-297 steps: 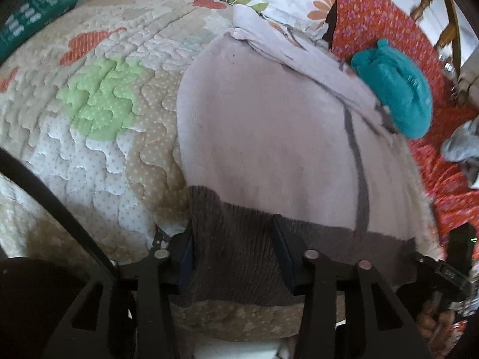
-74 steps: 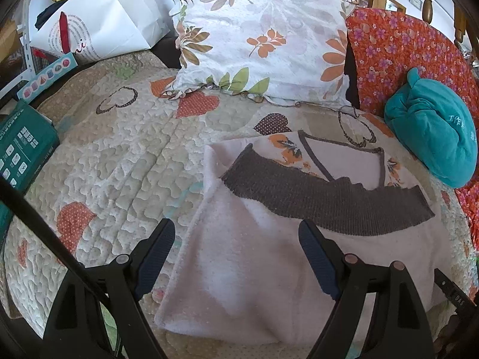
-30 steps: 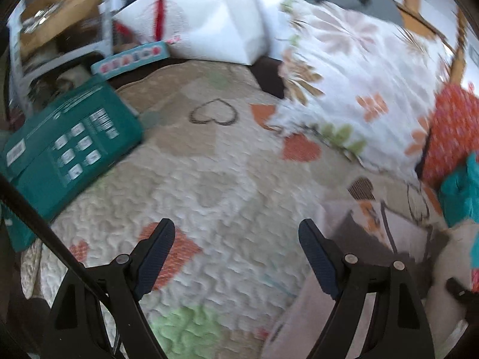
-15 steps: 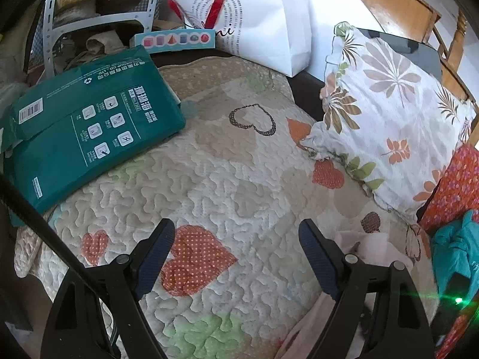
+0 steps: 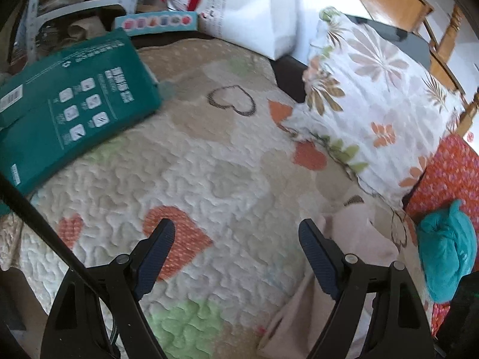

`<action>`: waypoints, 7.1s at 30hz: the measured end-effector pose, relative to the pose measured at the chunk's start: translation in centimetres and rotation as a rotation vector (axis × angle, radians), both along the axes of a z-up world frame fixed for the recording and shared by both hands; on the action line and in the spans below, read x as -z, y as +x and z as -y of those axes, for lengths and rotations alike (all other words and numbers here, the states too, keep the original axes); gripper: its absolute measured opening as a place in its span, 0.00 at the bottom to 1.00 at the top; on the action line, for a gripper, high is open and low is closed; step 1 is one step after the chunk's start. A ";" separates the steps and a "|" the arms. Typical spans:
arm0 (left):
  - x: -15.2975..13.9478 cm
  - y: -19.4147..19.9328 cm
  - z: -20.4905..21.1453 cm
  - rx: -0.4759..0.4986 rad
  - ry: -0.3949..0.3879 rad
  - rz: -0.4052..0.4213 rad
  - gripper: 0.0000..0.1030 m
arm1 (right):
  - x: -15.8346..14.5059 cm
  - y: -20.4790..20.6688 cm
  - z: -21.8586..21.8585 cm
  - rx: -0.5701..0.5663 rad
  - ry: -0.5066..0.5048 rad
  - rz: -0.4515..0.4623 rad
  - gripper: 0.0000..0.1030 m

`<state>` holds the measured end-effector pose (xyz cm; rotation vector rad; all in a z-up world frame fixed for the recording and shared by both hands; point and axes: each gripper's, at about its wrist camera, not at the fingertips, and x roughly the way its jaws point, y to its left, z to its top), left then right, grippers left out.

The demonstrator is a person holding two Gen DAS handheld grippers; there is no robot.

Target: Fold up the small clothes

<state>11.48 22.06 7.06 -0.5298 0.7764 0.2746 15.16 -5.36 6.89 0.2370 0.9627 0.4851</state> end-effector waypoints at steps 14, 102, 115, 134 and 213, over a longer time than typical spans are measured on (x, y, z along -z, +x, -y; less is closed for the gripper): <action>0.5 -0.1 -1.8 -0.065 -0.039 0.005 0.81 | 7.1 0.9 -7.7 -0.203 0.056 -0.198 0.23; 9.2 1.6 15.6 0.689 -0.455 -0.285 0.19 | -0.7 -8.9 14.6 0.125 -0.124 0.050 0.47; 8.5 1.3 16.1 0.712 -0.497 -0.260 0.09 | 3.3 -11.4 19.2 0.255 -0.083 -0.127 0.11; 5.4 -0.1 10.8 0.736 -0.454 -0.187 0.37 | -3.9 -12.9 16.0 0.157 -0.269 0.079 0.30; 2.0 1.0 7.4 0.322 -0.144 -0.008 0.60 | 6.9 -6.1 -1.1 -0.157 -0.052 -0.144 0.11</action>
